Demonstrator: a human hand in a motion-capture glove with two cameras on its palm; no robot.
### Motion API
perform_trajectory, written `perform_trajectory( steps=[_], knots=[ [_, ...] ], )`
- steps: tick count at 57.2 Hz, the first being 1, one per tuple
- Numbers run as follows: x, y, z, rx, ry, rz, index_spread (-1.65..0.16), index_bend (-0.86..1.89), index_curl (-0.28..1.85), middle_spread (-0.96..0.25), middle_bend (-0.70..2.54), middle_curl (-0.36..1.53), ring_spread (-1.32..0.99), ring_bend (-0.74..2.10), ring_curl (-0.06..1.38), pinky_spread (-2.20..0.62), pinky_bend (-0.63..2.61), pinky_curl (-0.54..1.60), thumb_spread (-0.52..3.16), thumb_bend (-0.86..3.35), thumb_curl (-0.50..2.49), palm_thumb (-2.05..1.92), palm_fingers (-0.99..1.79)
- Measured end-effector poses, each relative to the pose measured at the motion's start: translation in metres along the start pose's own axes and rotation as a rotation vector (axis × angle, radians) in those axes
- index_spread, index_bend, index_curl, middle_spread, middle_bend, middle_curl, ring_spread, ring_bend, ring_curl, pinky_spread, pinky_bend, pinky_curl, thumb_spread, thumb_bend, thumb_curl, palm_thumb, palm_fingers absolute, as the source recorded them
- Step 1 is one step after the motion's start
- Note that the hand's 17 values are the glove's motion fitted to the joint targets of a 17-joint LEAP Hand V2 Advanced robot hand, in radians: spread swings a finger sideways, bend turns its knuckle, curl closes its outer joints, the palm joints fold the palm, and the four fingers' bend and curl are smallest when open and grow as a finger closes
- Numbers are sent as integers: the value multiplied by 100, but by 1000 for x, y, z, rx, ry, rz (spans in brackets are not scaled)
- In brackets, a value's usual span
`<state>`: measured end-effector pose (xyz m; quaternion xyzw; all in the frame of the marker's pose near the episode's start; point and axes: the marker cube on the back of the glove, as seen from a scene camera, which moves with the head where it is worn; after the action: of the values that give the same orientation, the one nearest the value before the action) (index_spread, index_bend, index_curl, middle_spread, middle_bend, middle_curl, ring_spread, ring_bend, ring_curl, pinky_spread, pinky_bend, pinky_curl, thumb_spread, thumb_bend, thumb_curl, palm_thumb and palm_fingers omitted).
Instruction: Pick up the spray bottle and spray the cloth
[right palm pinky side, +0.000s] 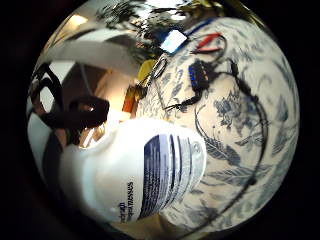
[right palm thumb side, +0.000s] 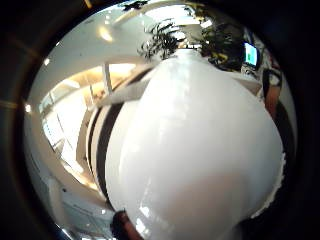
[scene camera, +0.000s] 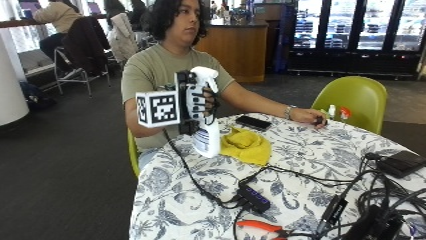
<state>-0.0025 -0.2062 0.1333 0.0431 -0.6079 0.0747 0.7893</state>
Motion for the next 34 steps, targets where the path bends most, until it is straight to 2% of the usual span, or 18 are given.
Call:
perform_trajectory(
  steps=[6,9,17,26,30,34],
  knots=[
    [-25,21,7,-361,164,28,-24,33,36,-17,61,54,-17,70,47,-20,45,40,71,-2,63,98,140],
    [-33,31,14,-488,240,65,-24,33,38,-17,62,55,-17,71,47,-20,46,41,73,-2,64,98,139],
    [-39,62,31,-847,451,252,-24,34,43,-18,65,56,-17,74,48,-20,48,42,78,-1,67,99,137],
    [-26,69,50,-968,548,510,-23,33,48,-18,67,57,-18,76,49,-20,48,42,82,-1,70,98,136],
    [-15,65,57,-976,565,622,-23,32,49,-18,68,57,-18,76,49,-19,48,43,84,-1,71,98,136],
    [9,67,57,-1023,678,693,-23,32,50,-18,68,57,-17,76,48,-19,49,43,87,-1,72,98,135]
  ],
)
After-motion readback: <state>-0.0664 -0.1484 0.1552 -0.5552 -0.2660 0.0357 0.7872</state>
